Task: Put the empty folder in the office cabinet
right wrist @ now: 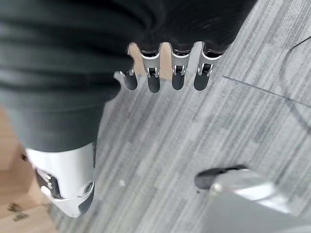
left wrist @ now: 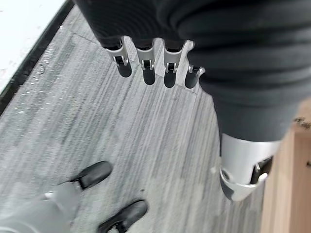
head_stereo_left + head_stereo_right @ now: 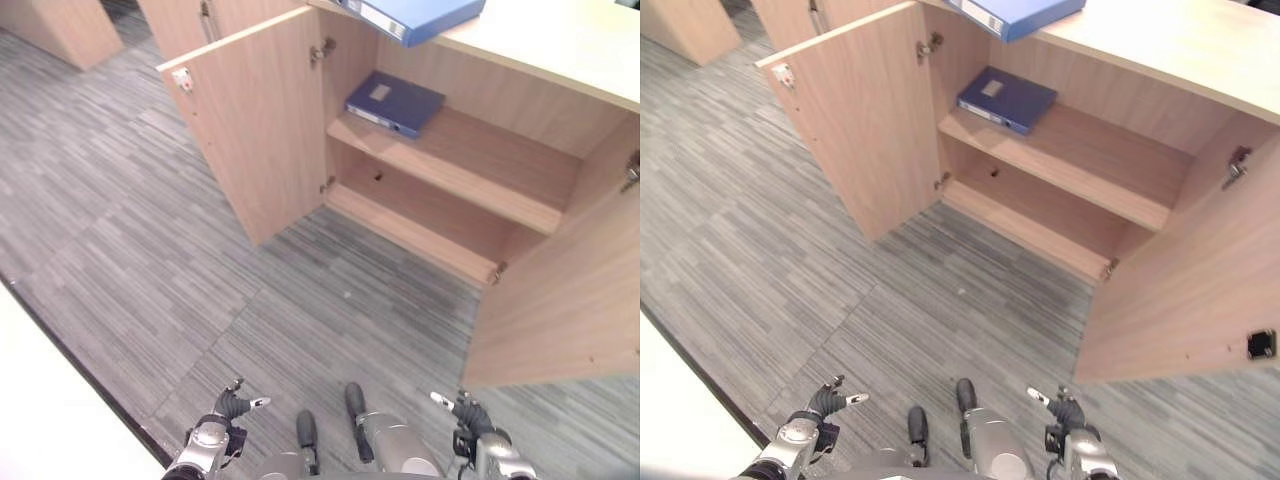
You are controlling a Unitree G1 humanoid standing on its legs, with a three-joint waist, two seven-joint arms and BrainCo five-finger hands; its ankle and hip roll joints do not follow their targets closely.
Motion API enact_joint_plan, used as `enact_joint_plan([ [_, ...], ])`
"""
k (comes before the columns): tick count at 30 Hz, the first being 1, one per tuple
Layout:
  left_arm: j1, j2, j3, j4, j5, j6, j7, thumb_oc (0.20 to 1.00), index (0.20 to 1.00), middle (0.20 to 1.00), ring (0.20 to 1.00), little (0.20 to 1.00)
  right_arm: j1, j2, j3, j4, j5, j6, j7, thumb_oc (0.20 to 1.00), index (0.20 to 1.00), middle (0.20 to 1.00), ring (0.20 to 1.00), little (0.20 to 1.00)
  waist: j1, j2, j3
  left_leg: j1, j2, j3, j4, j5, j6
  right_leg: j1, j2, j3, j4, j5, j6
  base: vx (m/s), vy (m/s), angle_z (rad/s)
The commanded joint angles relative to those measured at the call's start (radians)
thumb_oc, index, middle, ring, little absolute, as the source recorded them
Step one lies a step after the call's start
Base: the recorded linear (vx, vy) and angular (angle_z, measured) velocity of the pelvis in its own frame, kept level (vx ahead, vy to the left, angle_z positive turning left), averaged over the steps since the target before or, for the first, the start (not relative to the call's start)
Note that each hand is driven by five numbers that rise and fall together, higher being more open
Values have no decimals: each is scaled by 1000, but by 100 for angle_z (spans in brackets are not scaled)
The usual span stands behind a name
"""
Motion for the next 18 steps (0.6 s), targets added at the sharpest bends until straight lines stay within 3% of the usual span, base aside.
enact_joint_plan([
  [1,-40,-1,20,-23,12,-34,-4,1000,1000,1000,1000,1000,-7,-58,-31,-12,37,-32,-10,1000,1000,1000,1000,1000,-9,8,12,80,-6,79,253,-86,-119,193,-37,5,-122,-10,58,208,-101,26],
  [4,-38,-10,16,-68,-28,-34,-12,1000,1000,1000,1000,1000,-2,-83,-42,-18,43,-24,-15,1000,1000,1000,1000,1000,-2,-19,36,-64,8,102,569,-19,-152,226,-82,1,-108,-39,25,160,-125,23],
  [7,-35,-20,15,-69,-30,-34,-2,1000,1000,1000,1000,1000,-9,-97,-34,-10,33,-17,-16,1000,1000,1000,1000,1000,11,-35,39,-145,31,117,682,-17,-142,262,-108,16,-107,-56,15,192,-21,4],
  [8,-35,-26,13,-71,-35,-34,-4,1000,1000,1000,1000,1000,-10,-101,-37,-1,31,-7,-16,1000,1000,1000,1000,1000,25,-45,33,-192,84,120,646,-5,-133,294,-142,27,-105,-72,21,261,80,-38],
  [9,-35,-26,12,-71,-35,-34,-4,1000,1000,1000,1000,1000,-9,-101,-37,-1,31,-7,-16,1000,1000,1000,1000,1000,26,-44,35,-190,85,120,651,-10,-133,296,-141,27,-104,-76,22,296,109,-50],
  [12,-33,-21,2,-71,-23,-31,-4,1000,1000,1000,1000,1000,-4,-107,-47,-8,32,-7,-17,1000,1000,1000,1000,1000,40,-23,13,-173,149,86,417,27,-147,326,-146,48,-117,-96,44,287,140,-39],
  [13,-32,-22,-3,-70,-21,-29,-4,1000,1000,1000,1000,1000,-2,-109,-49,-9,30,-7,-17,1000,1000,1000,1000,1000,48,-16,9,-158,150,74,319,46,-159,342,-151,53,-126,-107,51,463,248,-50],
  [14,-31,-26,-5,-51,-14,-28,-3,1000,1000,1000,1000,1000,-10,-114,-44,0,16,-4,-21,1000,1000,1000,1000,1000,66,6,-3,-173,166,26,178,119,-189,379,-149,69,-154,-124,63,463,206,-42],
  [15,-32,-28,-6,-44,-12,-28,-3,1000,1000,1000,1000,1000,-14,-114,-43,5,9,-1,-22,1000,1000,1000,1000,1000,75,7,-7,-184,171,12,129,146,-198,403,-153,77,-169,-129,67,367,153,-50],
  [18,-31,-34,0,-19,-10,-32,1,1000,1000,1000,1000,1000,-25,-108,-41,30,1,0,-30,1000,1000,1000,1000,1000,101,-12,-7,-247,179,18,37,156,-212,483,-175,103,-214,-148,81,389,93,-46],
])
